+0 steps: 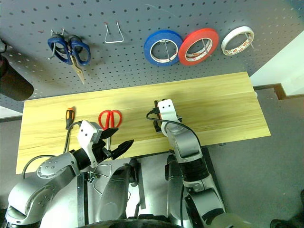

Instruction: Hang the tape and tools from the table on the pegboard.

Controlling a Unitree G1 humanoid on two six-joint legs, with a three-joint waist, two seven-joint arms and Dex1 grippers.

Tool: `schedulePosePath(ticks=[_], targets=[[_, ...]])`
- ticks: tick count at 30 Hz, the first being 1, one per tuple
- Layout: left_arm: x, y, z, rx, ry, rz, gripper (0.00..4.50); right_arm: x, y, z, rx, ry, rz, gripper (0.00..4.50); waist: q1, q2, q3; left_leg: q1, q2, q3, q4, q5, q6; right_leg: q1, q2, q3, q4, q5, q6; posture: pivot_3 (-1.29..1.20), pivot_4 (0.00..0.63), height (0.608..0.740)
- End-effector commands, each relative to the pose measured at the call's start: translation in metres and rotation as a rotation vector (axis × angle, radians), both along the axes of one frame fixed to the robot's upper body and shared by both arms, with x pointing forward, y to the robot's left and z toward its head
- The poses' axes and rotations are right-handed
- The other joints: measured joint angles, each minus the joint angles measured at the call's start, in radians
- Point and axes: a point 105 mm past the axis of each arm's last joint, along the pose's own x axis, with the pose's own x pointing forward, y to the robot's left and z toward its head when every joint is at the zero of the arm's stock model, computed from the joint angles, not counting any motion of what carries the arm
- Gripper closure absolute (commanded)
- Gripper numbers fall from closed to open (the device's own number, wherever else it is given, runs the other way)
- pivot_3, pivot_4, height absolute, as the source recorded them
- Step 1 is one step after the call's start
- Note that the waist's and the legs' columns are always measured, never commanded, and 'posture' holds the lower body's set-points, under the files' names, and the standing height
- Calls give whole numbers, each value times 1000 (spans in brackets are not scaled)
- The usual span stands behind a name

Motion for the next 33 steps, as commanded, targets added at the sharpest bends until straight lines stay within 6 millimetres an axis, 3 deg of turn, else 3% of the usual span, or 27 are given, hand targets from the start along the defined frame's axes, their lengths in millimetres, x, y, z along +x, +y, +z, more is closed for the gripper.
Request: schedulePosePath(ticks=[1,7,15,19,23,28,33], targets=[[-6,-2,8,-7,-25,-15,0,-2,3,0,11,-1,2,465,0,0,0,0,0,0,0,0,0,0,0,0,0,0,0,57,502,716],[-5,-3,8,-8,-23,-18,0,-3,2,-1,7,1,0,2271,-1,0,1,0,0,0,-1,0,0,0,0,0,0,0,0,56,500,716],[-4,-4,7,-8,-24,-20,0,-4,2,0,8,-12,21,2274,-1,0,1,0,0,0,-2,0,0,-1,0,0,-1,0,0,57,492,716],[-2,-3,6,-4,-28,-26,0,-10,13,16,67,-82,136,2274,0,0,1,-1,0,0,-3,0,0,-2,0,0,-1,0,1,54,479,716],[1,-4,7,-2,-38,-45,0,-17,17,34,121,-143,208,2274,2,0,0,-12,-1,0,-3,2,-4,-14,0,0,1,1,3,54,457,716],[11,1,3,-2,-64,-63,0,-26,3,40,137,-170,258,2274,5,-2,-3,-13,-1,3,-3,3,-6,-14,1,-1,1,1,3,56,377,716],[23,6,20,-101,-177,-88,0,-48,-25,53,137,-227,336,2274,11,-10,-9,-15,-2,2,-2,6,-11,-14,0,-3,0,2,4,55,322,716]])
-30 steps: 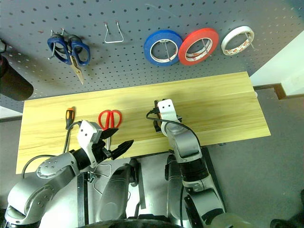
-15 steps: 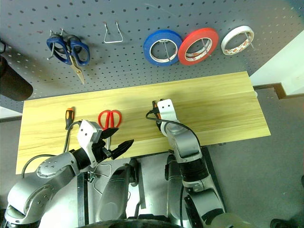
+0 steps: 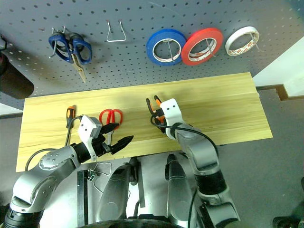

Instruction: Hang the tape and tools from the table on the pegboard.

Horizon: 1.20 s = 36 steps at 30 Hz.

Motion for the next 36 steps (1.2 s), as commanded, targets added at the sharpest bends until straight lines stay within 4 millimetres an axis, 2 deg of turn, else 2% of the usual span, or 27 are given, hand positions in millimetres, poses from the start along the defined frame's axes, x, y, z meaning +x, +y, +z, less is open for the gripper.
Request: schedulePosePath(ticks=[1,8,13,18,22,24,27,30,36], targets=[[2,0,20,-88,-128,-34,0,-13,-9,27,42,-121,62,2274,0,-2,-2,-1,0,0,1,0,-1,0,0,0,0,0,0,53,311,716],[12,21,26,-145,-246,13,0,-41,-44,45,54,-197,139,2274,-2,-8,-46,-2,0,0,4,0,-1,0,1,-1,0,1,1,42,237,716],[16,34,24,-166,-286,77,0,-54,-49,83,142,-316,214,2274,-2,-9,-81,2,0,0,6,-2,4,6,1,-1,0,2,2,36,199,716],[29,36,18,-166,-308,104,0,-73,-27,120,248,-413,381,2274,-1,-11,-110,10,0,-2,7,-2,4,17,2,-2,-2,2,1,30,173,716],[31,35,19,-170,-322,96,0,-74,-18,137,285,-462,412,2274,-2,-15,-128,19,0,-2,7,-3,5,25,2,-2,-2,3,1,29,172,716],[31,34,19,-175,-327,99,0,-71,-5,155,307,-517,444,2274,-6,-15,-130,23,1,-2,7,-3,5,29,2,-2,-2,3,1,29,174,716],[30,33,18,-186,-326,107,0,-63,12,178,353,-578,470,2274,-6,-16,-134,24,2,-1,8,-3,6,29,2,-1,-1,5,-3,28,177,716],[27,28,15,-199,-329,114,0,-38,30,205,375,-647,441,2274,-8,-15,-137,25,2,-2,8,-3,6,30,3,-2,1,5,-3,21,180,716],[27,24,18,-221,-349,136,0,-13,54,238,418,-732,409,2274,-2,-16,-139,24,2,-2,10,-3,6,29,2,-2,2,6,-2,22,175,716]])
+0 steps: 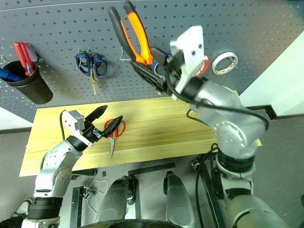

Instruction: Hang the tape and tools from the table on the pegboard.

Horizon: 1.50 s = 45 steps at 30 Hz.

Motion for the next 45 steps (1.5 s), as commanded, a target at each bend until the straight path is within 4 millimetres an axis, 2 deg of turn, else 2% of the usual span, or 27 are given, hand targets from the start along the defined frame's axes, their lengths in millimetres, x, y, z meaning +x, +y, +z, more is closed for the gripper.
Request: schedulePosePath(ticks=[1,5,10,15,19,22,29,33,45], targets=[[-2,-3,12,-7,-64,10,0,5,13,30,61,-110,-13,2274,-3,0,0,0,0,0,0,0,0,0,0,0,0,0,1,21,176,716],[-3,-6,12,-17,-68,14,0,10,35,36,71,-130,19,2274,-3,0,-1,0,0,0,0,0,0,0,0,0,1,0,1,24,182,716],[-6,-8,11,-22,-64,19,0,16,50,36,68,-137,33,2274,-3,0,-1,0,0,0,0,0,0,0,0,0,1,1,0,23,192,716],[-7,-11,11,-29,-65,21,0,25,72,44,112,-133,36,2274,-6,0,-1,1,0,0,0,0,0,0,0,0,2,1,0,28,199,716],[-6,-14,14,-35,-76,21,0,32,81,46,123,-137,25,2274,-4,0,-1,1,1,0,0,0,0,0,0,0,3,1,0,35,202,716],[-8,-20,25,-53,-111,18,0,39,86,49,131,-140,6,2274,-2,0,-1,1,0,0,1,0,0,0,0,0,3,1,0,44,218,716],[-13,-21,50,-75,-191,69,0,56,102,41,119,-125,-12,2274,-4,1,0,1,0,0,1,0,0,0,0,0,3,1,0,54,254,716],[-20,-27,55,-85,-200,75,0,63,105,41,122,-123,-25,2274,-4,2,0,1,1,0,1,0,0,0,0,0,3,1,-1,60,274,716],[-33,-28,50,-90,-161,95,0,89,95,36,128,-102,-128,2274,1,4,2,1,0,-1,1,0,0,0,0,-1,3,1,-1,69,293,716]])
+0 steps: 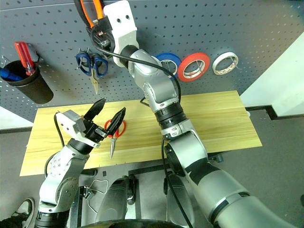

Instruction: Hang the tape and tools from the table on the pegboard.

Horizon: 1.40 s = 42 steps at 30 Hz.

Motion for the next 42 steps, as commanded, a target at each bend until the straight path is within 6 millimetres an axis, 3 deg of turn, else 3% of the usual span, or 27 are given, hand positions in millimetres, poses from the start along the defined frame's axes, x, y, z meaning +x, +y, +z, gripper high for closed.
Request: schedulePosePath(ticks=[1,16,42], targets=[[-9,-3,12,-1,-47,-10,0,1,-12,27,49,-75,-56,2274,0,0,0,0,0,0,0,0,0,0,0,0,0,0,0,67,293,716],[-5,-5,10,0,-35,-35,0,3,-44,31,47,-95,-164,2275,-1,1,1,0,0,-1,2,5,3,1,0,0,0,0,-7,48,293,716],[-6,-5,10,4,-25,-37,0,-7,-32,5,18,-22,-124,2275,-4,6,7,0,0,-1,-2,5,3,0,1,0,-2,0,-7,47,306,716]])
